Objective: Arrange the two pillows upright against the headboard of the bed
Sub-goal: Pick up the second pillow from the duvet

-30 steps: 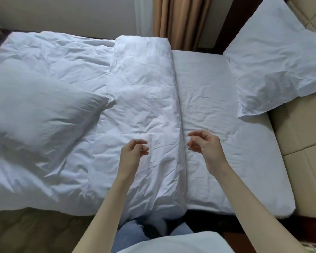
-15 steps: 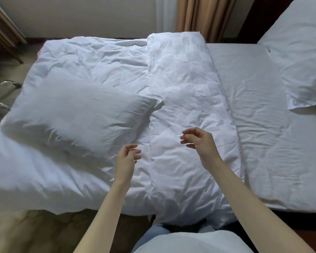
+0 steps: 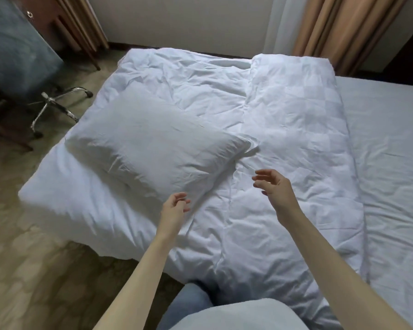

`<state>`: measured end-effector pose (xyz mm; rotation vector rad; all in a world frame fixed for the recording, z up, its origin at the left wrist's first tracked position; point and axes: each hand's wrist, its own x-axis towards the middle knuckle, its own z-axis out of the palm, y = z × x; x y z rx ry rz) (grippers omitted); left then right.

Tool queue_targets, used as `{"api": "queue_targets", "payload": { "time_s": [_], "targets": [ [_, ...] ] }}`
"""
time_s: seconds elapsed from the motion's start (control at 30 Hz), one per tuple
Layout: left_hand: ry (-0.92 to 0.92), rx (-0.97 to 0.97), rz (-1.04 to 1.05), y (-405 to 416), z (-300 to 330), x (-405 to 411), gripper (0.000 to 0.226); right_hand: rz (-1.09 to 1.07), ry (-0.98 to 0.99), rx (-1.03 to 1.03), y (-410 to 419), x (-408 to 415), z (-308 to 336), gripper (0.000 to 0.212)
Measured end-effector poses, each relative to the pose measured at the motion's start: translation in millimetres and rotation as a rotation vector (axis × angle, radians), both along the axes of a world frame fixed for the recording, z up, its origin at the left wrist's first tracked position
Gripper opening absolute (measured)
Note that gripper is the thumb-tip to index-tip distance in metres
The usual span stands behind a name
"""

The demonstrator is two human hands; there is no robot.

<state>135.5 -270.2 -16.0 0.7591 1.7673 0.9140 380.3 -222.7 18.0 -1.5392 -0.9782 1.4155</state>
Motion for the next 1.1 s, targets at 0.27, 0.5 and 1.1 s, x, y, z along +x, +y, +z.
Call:
{"api": "queue_targets", "payload": {
  "time_s": [0.27, 0.5, 1.1],
  "targets": [
    [0.035, -0.124, 0.150, 66, -21, -51, 0.041, 0.055, -0.065, -0.018, 64, -37, -11, 0.027],
    [-0.047, -0.236, 0.362, 165, -59, -140, 0.059, 0.082, -0.183, -0.023, 162, -112, -19, 0.042],
    [0.055, -0.505, 0.629, 288, -151, -284, 0.116, 0.570, -0.701, -0.191, 407, -288, -87, 0.077]
  ]
}}
